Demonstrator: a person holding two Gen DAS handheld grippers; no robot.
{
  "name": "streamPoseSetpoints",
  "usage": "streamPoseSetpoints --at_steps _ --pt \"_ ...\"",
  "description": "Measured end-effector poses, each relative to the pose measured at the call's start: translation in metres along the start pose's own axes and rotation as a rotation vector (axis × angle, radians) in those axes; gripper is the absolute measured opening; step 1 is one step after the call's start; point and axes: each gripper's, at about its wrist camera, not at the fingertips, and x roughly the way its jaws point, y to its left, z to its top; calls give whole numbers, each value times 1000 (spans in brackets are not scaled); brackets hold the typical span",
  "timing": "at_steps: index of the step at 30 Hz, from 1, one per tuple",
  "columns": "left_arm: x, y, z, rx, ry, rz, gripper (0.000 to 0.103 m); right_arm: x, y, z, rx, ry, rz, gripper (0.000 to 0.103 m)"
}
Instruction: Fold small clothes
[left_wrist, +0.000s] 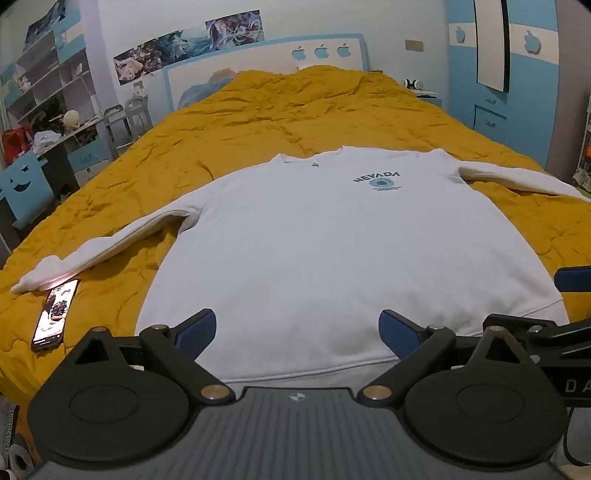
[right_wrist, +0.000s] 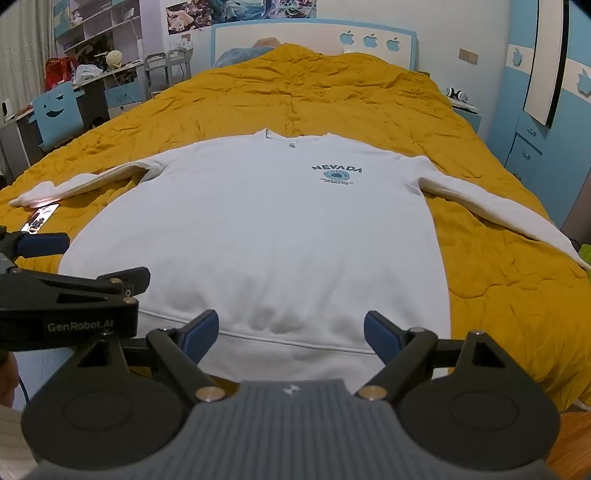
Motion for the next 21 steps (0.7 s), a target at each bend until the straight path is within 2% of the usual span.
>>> streamPoseSetpoints --at_steps 21 --pt "-3 -1 0 6 -11 -4 103 0 0 0 1 -3 1 82"
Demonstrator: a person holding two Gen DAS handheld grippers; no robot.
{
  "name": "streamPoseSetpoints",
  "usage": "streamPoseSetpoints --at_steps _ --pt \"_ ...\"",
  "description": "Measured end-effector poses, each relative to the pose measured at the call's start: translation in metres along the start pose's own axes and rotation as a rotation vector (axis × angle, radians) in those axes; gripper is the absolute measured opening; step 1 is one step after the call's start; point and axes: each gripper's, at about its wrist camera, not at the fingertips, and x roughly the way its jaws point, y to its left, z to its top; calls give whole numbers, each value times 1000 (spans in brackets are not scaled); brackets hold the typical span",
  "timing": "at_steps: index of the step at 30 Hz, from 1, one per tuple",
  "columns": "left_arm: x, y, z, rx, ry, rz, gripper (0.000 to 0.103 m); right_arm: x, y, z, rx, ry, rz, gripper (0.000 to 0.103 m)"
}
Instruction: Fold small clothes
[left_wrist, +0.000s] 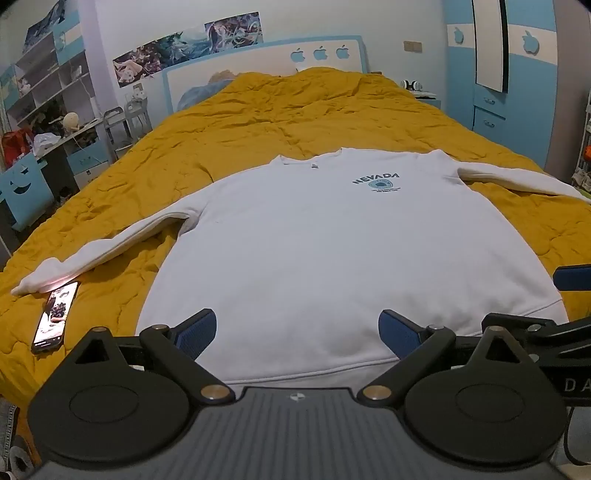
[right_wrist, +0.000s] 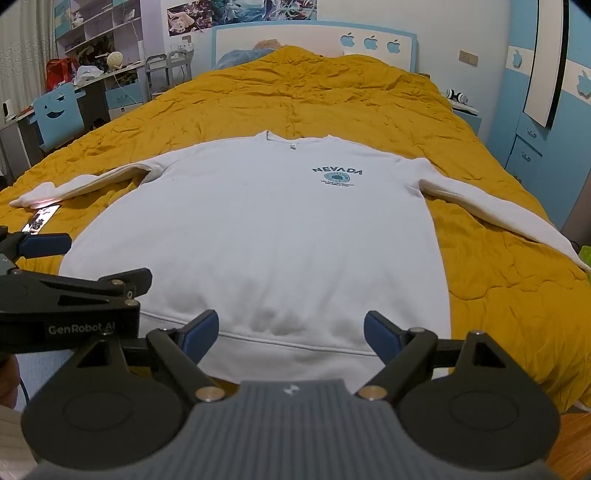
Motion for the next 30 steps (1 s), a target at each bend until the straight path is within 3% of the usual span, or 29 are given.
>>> streamPoseSetpoints --at_steps 30 --pt "-1 5 -1 -1 3 8 103 0 -1 0 1 -1 1 82"
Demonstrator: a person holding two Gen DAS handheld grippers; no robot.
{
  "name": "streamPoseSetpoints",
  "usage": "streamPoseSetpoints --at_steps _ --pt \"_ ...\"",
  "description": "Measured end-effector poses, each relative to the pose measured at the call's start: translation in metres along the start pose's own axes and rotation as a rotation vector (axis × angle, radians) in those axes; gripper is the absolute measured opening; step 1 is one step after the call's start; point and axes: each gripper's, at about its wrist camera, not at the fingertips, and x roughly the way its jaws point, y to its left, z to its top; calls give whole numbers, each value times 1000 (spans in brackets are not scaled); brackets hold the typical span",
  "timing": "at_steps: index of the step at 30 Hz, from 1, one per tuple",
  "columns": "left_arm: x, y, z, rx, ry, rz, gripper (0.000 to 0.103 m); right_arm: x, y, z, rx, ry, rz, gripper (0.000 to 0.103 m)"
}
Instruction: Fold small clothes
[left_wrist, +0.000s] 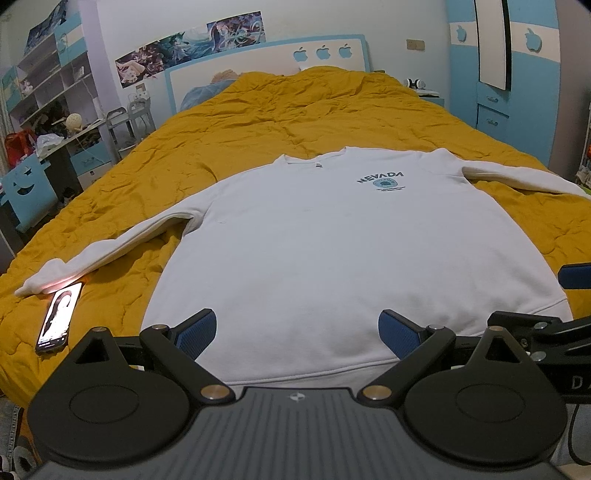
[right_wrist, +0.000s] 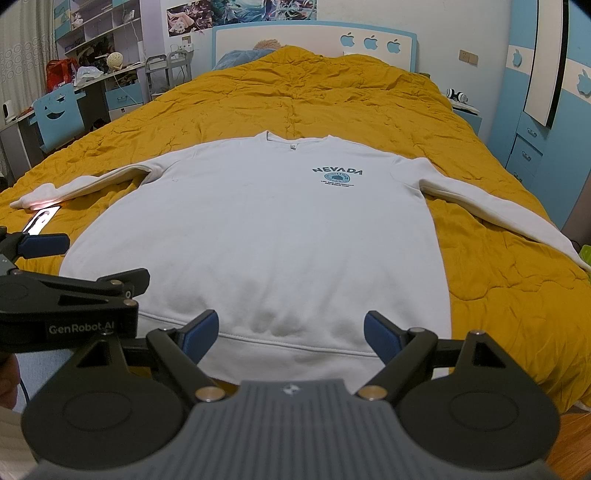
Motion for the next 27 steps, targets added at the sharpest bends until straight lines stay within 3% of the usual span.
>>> streamPoseSetpoints --at_steps 27 --pt "3 3 0 2 5 7 103 1 1 0 1 1 1 82"
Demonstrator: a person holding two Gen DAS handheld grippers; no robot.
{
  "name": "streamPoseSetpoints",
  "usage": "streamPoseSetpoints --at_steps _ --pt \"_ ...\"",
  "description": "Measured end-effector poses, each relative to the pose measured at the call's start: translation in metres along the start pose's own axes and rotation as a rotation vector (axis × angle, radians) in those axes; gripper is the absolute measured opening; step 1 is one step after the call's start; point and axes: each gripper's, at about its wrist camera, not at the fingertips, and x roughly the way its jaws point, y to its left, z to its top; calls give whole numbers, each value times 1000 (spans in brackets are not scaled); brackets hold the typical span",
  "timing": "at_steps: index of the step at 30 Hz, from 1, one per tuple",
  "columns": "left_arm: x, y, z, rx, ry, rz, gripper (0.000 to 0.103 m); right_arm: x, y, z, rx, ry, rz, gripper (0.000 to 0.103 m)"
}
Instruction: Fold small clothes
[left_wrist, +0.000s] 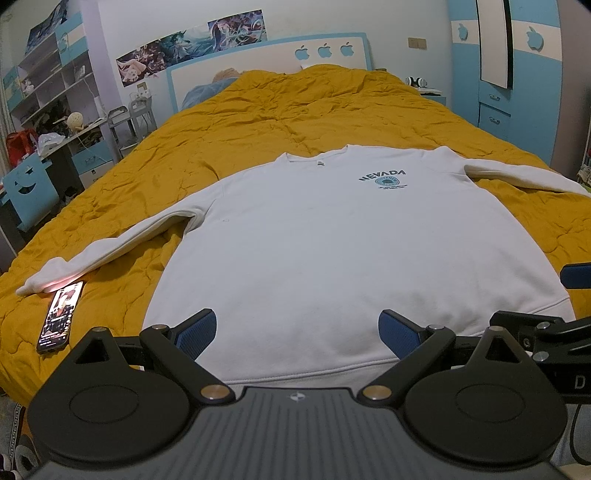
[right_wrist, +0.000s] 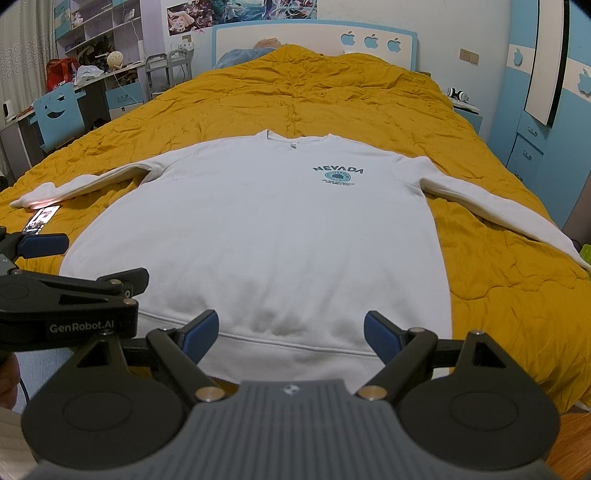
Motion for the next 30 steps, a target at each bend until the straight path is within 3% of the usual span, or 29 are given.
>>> streamPoseSetpoints --at_steps 30 --pt "3 3 -1 16 -17 6 103 7 2 4 -4 4 5 82"
